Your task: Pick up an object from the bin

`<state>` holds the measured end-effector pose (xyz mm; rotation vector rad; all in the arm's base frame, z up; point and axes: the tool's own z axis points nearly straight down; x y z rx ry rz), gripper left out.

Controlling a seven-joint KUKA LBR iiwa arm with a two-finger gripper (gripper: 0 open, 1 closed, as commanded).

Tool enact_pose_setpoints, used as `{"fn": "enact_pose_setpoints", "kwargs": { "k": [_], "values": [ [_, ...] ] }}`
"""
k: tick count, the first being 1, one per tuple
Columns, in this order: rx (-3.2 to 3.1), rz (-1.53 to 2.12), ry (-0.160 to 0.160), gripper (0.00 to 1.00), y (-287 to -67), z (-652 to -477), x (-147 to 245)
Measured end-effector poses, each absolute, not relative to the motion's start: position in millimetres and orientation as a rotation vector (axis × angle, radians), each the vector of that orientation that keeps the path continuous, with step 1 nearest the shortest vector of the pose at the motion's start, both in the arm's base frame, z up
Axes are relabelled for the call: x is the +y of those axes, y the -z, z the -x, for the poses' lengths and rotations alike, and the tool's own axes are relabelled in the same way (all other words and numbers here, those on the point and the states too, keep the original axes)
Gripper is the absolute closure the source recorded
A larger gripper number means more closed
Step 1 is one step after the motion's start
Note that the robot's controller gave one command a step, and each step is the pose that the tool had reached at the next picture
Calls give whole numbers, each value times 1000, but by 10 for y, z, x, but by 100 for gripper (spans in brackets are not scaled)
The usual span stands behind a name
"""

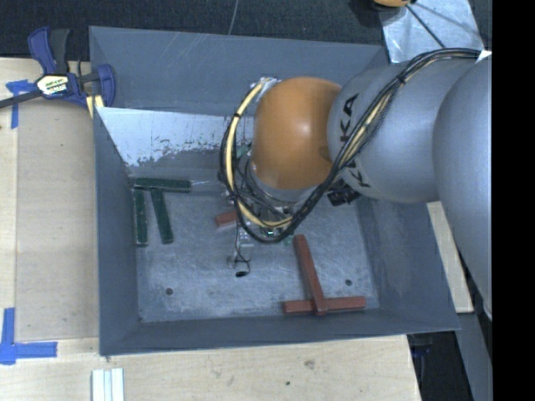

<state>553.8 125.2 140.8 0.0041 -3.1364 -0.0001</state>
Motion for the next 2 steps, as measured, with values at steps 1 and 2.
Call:
{"fn": "enact_pose_setpoints", "kwargs": {
  "k": [1,2],
  "values": [
    [-3145,0,2,0,-1455,-5559,1246],
    [-3150,-130,1,0,-742,-6203,752]
  ]
}}
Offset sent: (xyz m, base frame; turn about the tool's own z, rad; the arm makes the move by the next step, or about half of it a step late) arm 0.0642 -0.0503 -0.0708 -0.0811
